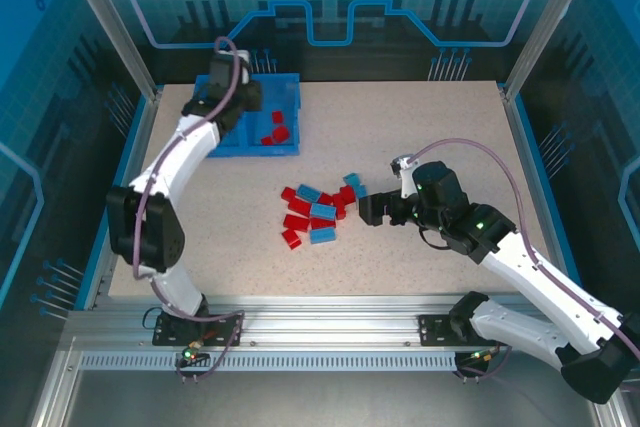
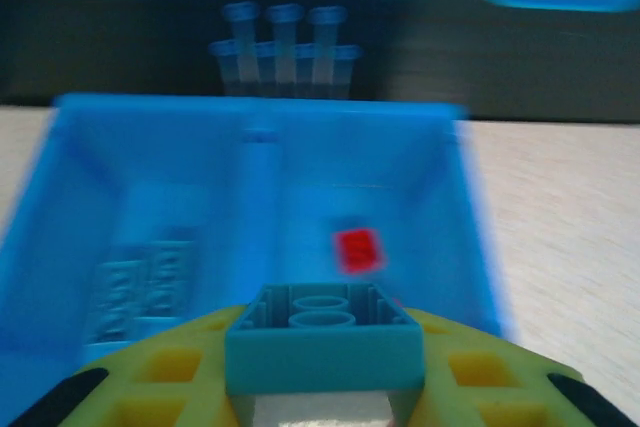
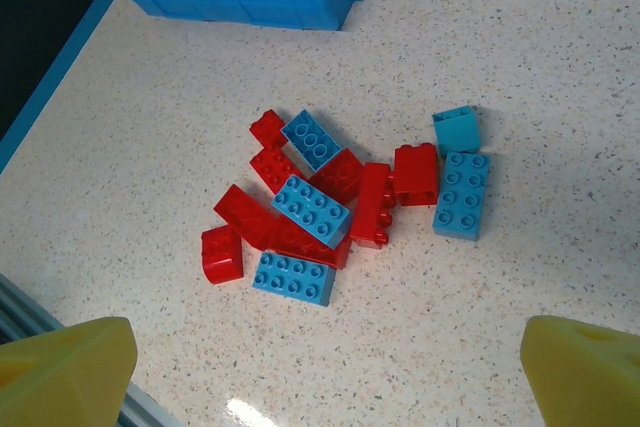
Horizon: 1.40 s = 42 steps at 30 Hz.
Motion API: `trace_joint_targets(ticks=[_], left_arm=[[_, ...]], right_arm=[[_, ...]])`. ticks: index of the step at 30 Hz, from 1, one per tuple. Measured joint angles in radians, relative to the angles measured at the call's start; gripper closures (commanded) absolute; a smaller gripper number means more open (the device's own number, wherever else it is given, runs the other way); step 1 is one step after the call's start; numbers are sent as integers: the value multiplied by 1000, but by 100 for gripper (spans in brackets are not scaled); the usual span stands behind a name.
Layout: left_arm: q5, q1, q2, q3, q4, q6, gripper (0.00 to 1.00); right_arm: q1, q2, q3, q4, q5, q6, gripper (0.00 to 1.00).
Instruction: Sort the legos into containers by color
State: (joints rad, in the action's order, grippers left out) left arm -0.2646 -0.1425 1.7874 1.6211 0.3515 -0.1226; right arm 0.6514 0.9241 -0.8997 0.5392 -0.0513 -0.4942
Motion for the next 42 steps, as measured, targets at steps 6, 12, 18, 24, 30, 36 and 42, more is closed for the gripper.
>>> trace_joint_targets(ticks=[6,12,18,24,30,36,42], left_arm=[[-53,127,277,222,124,-68,65],[-14,164,421,314,214,-97,48],[33,165,402,309,238,-116,41],[109,165,166,111,187,-179,43],[262,99,-301,-211,51,-246,43],[372,-187,-660,-391,27,-124,35],[526,-263,-924,-483,140,180,15]], right_arm=[[0,-25,-3,14,-4,-3,0],[-1,-71,-4,39,-23,-9,0],[-1,-76,-4,40,-23,-27,0],[-1,-45,-4,32,-23,-34,0],[-3,52,-13,18,-16,-38,2],[-2,259,-108,17,27,-19,15],[3,549,-272,42,6,-5,37]])
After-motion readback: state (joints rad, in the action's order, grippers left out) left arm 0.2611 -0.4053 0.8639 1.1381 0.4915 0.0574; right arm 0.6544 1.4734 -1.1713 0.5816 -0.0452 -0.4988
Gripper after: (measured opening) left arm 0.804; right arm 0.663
